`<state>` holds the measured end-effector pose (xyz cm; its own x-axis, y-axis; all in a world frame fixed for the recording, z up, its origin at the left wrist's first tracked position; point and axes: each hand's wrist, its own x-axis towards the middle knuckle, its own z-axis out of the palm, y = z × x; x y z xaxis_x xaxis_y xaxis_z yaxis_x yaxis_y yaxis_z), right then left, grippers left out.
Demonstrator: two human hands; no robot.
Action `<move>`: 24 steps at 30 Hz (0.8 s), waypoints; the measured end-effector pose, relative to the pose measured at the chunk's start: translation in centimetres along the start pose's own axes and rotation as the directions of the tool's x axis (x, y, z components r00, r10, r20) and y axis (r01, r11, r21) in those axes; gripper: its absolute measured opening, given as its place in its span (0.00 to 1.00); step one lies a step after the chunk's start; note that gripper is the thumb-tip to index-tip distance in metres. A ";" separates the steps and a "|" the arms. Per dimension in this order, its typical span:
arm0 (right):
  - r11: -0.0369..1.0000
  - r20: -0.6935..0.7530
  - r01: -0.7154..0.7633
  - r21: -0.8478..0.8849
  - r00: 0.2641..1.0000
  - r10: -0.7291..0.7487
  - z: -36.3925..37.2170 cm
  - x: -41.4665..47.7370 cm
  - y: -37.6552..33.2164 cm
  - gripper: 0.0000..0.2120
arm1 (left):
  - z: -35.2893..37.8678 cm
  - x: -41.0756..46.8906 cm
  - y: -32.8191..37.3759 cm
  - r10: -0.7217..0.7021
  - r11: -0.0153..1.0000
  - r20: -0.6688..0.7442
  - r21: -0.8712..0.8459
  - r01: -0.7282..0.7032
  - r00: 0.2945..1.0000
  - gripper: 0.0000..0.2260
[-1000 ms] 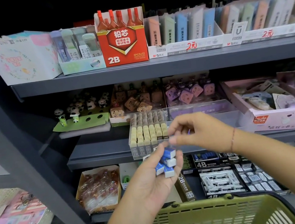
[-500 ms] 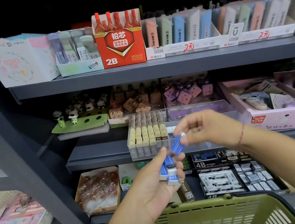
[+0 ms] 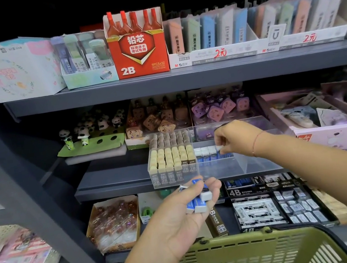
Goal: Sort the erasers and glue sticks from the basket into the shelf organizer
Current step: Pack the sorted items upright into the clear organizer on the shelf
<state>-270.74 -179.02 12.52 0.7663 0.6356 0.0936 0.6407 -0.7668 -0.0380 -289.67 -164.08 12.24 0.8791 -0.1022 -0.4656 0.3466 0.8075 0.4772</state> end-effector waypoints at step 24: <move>0.441 0.184 -0.074 0.894 0.960 -0.212 -1.7 -6.7 -6.2 0.08 | 0.1 -0.5 -0.3 0.000 0.995 0.016 0.104 -0.002 1.000 0.17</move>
<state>-279.93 -178.70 13.80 0.6083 0.7891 -0.0848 0.2689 -0.3055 -0.9134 -290.22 -164.37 12.41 0.8842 -0.1111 -0.4538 0.3772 0.7428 0.5532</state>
